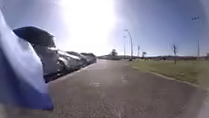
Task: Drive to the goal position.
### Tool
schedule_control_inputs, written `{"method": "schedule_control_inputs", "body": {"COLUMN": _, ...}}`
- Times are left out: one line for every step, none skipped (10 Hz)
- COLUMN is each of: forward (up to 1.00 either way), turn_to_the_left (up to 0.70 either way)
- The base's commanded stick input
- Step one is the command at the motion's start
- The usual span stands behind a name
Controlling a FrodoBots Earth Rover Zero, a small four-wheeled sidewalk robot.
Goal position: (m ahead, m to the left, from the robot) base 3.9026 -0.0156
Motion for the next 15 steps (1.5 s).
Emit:
{"method": "schedule_control_inputs", "body": {"forward": 0.85, "turn_to_the_left": 0.0}}
{"method": "schedule_control_inputs", "body": {"forward": 0.85, "turn_to_the_left": 0.0}}
{"method": "schedule_control_inputs", "body": {"forward": 0.85, "turn_to_the_left": 0.0}}
{"method": "schedule_control_inputs", "body": {"forward": 0.85, "turn_to_the_left": 0.0}}
{"method": "schedule_control_inputs", "body": {"forward": 0.85, "turn_to_the_left": 0.0}}
{"method": "schedule_control_inputs", "body": {"forward": 0.85, "turn_to_the_left": 0.0}}
{"method": "schedule_control_inputs", "body": {"forward": 0.85, "turn_to_the_left": 0.0}}
{"method": "schedule_control_inputs", "body": {"forward": 0.85, "turn_to_the_left": 0.0}}
{"method": "schedule_control_inputs", "body": {"forward": 0.85, "turn_to_the_left": 0.0}}
{"method": "schedule_control_inputs", "body": {"forward": 0.85, "turn_to_the_left": 0.0}}
{"method": "schedule_control_inputs", "body": {"forward": 0.85, "turn_to_the_left": 0.0}}
{"method": "schedule_control_inputs", "body": {"forward": 0.85, "turn_to_the_left": -0.01}}
{"method": "schedule_control_inputs", "body": {"forward": 0.85, "turn_to_the_left": -0.05}}
{"method": "schedule_control_inputs", "body": {"forward": 0.85, "turn_to_the_left": -0.09}}
{"method": "schedule_control_inputs", "body": {"forward": 0.85, "turn_to_the_left": -0.13}}
